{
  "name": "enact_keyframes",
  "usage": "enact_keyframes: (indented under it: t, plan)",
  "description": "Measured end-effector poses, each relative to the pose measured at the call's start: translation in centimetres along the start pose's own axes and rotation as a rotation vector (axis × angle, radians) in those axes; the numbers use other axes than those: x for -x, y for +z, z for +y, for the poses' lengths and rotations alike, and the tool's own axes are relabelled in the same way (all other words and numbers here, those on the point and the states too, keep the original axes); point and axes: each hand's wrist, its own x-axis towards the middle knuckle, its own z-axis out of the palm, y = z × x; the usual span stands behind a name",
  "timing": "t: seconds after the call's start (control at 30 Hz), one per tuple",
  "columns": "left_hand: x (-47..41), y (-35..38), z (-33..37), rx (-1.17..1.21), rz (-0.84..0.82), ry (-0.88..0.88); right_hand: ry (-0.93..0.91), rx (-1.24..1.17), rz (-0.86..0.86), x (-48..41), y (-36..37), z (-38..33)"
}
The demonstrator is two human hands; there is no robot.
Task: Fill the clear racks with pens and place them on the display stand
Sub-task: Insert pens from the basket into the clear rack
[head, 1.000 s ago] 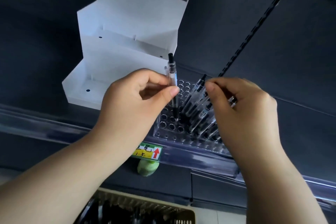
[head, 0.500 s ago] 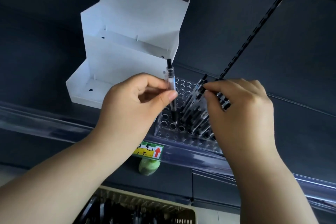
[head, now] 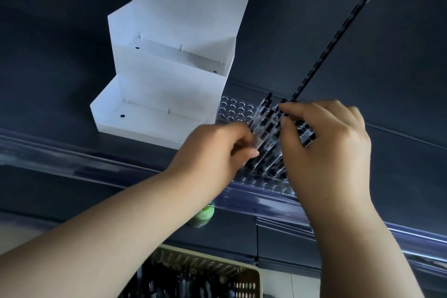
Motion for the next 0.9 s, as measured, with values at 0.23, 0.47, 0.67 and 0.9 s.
enact_keyframes:
  t: [0.23, 0.47, 0.67, 0.9]
  plan:
    - [0.0, 0.3, -0.5, -0.079, 0.006, -0.004, 0.002, 0.005, -0.038, 0.0, -0.3, 0.5]
    - [0.7, -0.7, -1.1, -0.209, -0.023, 0.079, -0.053, 0.006, -0.040, 0.2, -0.8, -0.2]
    - [3.8, -3.0, -1.2, -0.447, -0.022, 0.257, -0.179, -0.011, -0.074, 4.0, -1.5, -1.1]
    - [9.3, -3.8, -3.1, -0.765, -0.368, 0.276, -0.098, -0.005, -0.281, 10.7, -1.8, -0.6]
